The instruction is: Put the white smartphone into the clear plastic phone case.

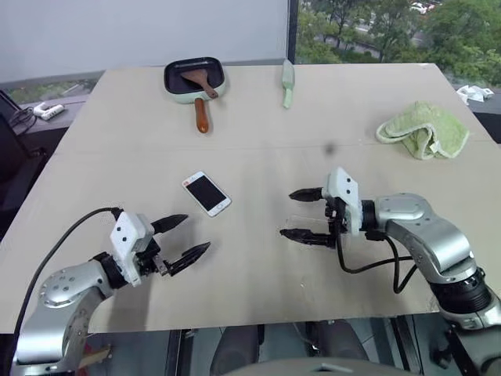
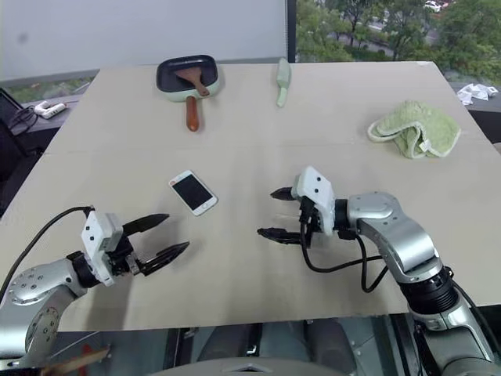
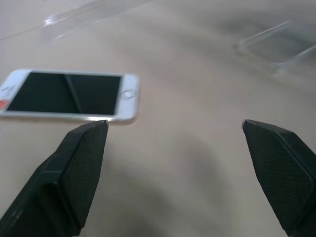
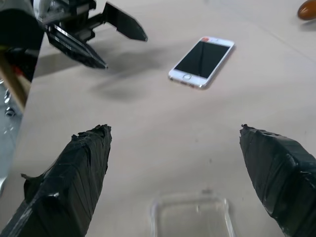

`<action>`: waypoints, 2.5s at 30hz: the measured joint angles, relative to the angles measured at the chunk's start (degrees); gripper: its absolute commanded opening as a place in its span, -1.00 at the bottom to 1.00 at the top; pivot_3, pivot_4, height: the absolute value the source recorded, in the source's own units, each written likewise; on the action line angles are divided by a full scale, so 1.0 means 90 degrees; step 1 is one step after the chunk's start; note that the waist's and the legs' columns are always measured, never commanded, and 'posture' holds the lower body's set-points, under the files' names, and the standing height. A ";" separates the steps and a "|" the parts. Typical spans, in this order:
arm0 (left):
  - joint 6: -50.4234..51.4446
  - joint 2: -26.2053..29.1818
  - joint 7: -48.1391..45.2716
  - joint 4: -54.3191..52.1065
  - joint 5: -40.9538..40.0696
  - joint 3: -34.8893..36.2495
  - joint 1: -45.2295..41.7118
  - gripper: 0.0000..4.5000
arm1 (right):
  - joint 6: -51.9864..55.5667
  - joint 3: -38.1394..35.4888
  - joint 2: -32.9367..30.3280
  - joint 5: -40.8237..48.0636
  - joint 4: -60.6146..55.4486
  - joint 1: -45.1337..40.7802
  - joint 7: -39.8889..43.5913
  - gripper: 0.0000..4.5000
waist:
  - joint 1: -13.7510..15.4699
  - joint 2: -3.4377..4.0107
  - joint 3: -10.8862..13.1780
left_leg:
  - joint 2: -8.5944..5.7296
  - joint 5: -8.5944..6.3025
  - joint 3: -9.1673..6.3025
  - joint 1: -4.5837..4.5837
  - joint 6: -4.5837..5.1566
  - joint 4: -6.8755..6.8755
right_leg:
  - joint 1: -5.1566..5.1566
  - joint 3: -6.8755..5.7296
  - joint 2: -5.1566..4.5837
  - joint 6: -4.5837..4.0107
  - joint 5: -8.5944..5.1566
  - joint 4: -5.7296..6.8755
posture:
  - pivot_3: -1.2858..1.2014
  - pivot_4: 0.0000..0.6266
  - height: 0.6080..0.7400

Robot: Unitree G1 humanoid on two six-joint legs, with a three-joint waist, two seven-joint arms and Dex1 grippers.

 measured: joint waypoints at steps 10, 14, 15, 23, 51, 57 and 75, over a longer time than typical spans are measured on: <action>0.0122 -0.0106 0.0828 0.1056 0.0827 -0.0451 -0.1299 1.00 | -0.0005 0.0033 -0.0110 0.0053 -0.0043 -0.0069 -0.0195 0.97 | -0.0034 -0.0002 0.0000 | 0.0000 0.0000 -0.0005 -0.0010 0.0000 -0.0003 | -0.0016 -0.0002 0.0001 0.0002 0.0002 0.0013 | 0.03 -0.52 1.00; 0.0070 -0.0011 0.0693 0.1577 0.0947 -0.0569 -0.1644 1.00 | 0.0011 -0.0241 -0.0285 0.0224 -0.0313 0.0028 -0.0216 0.97 | -0.0030 -0.0003 0.0000 | 0.0000 0.0000 -0.0006 -0.0013 0.0000 -0.0003 | -0.0018 -0.0004 0.0000 0.0002 0.0002 0.0012 | 0.03 -0.52 1.00; 0.0003 0.0089 0.0624 0.1900 0.0980 -0.0578 -0.1827 1.00 | 0.0033 -0.0314 -0.0344 0.0304 -0.0423 0.0095 -0.0231 0.97 | -0.0028 -0.0003 0.0001 | -0.0001 0.0000 -0.0008 -0.0013 0.0000 -0.0003 | -0.0018 -0.0006 0.0001 0.0002 0.0001 0.0013 | 0.03 -0.52 1.00; -0.0595 0.0449 0.0137 0.3887 0.1393 -0.0808 -0.3083 1.00 | 0.0323 -0.0741 -0.0696 0.0683 -0.0923 0.0367 -0.0400 0.97 | -0.0004 -0.0009 0.0000 | -0.0004 0.0001 -0.0022 -0.0028 0.0000 0.0003 | -0.0024 -0.0026 0.0002 0.0003 0.0002 0.0015 | 0.03 -0.52 1.00; -0.1741 -0.0326 -0.1627 0.5910 0.2158 -0.1830 -0.4899 1.00 | 0.0576 -0.1149 -0.1131 0.1139 -0.1288 0.0575 -0.1030 0.97 | 0.0290 0.0013 -0.0014 | -0.0070 0.0005 -0.0114 -0.0086 0.0001 0.0073 | 0.0004 -0.0112 -0.0051 0.0014 -0.0004 0.0018 | 0.03 -0.52 1.00; -0.1023 -0.0497 -0.1843 0.4825 0.2135 -0.2133 -0.4648 1.00 | 0.0652 -0.1149 -0.1130 0.1233 -0.1356 0.0570 -0.1136 0.97 | 0.0282 0.0013 -0.0014 | -0.0084 0.0005 -0.0134 -0.0086 0.0002 0.0074 | 0.0006 -0.0128 -0.0056 0.0020 -0.0007 0.0025 | 0.03 -0.52 1.00; -0.0293 -0.2198 -0.0854 0.3927 0.2323 -0.2742 -0.4707 1.00 | 0.0733 -0.1165 -0.1217 0.1370 -0.1425 0.0582 -0.1451 0.97 | 0.0278 0.0016 -0.0014 | -0.0119 0.0007 -0.0181 -0.0080 0.0007 0.0099 | 0.0043 -0.0161 -0.0072 0.0029 -0.0011 0.0022 | 0.03 -0.52 1.00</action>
